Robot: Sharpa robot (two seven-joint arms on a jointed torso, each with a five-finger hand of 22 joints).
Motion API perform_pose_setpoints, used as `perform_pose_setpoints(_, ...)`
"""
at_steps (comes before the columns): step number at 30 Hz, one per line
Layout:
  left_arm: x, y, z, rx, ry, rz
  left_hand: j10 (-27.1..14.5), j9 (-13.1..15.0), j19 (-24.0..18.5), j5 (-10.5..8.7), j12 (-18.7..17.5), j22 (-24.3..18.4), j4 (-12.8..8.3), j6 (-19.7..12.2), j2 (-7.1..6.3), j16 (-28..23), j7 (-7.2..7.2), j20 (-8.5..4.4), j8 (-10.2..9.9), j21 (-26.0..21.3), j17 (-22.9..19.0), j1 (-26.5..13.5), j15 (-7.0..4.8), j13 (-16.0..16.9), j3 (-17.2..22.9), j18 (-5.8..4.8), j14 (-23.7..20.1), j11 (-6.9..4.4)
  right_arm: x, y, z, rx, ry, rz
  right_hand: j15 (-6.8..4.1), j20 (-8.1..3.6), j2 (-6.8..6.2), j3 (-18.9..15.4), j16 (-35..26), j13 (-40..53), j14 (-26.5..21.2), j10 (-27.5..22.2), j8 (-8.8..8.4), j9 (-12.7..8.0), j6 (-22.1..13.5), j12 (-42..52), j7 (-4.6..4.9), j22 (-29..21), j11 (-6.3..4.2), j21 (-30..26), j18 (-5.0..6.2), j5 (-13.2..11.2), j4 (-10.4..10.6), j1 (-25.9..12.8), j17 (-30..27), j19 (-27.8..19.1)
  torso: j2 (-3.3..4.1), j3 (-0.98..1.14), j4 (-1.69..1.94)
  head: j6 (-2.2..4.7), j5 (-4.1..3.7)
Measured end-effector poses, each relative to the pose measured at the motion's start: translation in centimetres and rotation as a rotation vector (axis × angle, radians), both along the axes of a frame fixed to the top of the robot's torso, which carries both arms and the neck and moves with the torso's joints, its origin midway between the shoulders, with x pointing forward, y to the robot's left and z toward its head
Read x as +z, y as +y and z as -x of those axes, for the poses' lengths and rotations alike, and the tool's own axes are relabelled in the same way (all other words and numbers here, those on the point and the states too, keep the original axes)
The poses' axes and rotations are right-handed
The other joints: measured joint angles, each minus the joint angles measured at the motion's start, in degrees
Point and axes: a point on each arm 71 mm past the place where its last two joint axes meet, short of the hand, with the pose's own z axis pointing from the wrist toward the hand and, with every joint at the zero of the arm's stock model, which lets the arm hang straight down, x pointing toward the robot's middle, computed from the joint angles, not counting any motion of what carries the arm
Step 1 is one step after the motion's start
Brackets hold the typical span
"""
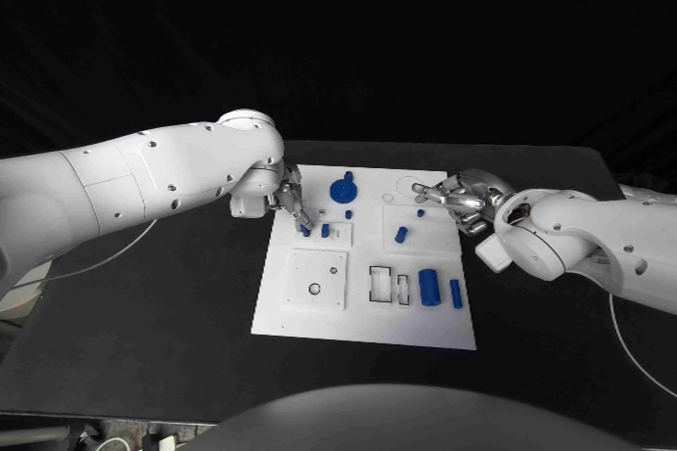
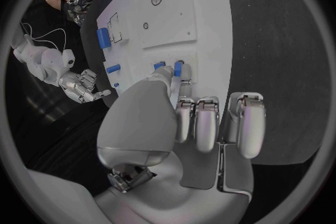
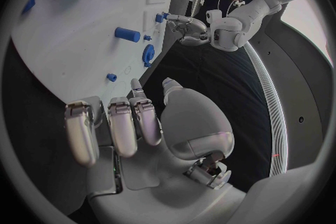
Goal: Assemble the parts on the task board
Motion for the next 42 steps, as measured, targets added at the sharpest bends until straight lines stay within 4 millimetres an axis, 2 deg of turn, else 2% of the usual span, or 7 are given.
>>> perform_pose_setpoints(42,-0.21,-0.12,-0.18,-0.001,-0.001,-0.010,0.00,-0.02,0.21,-1.11,0.00,0.00,-0.01,-0.09,0.28,0.00,0.09,0.21,-0.15,0.00,-0.02,-0.17,0.00,-0.01,0.33,0.00,0.00,0.00,-0.03,0.08,-0.02,0.000,0.002,0.000,0.00,0.00,0.00,0.00,0.00,0.00,0.00,0.00,0.00,-0.02,0.00,0.00,0.00,-0.03,0.00,0.00,0.00,0.00,0.00,0.00,0.02,0.00,-0.01,0.04,0.00,0.00,-0.31)
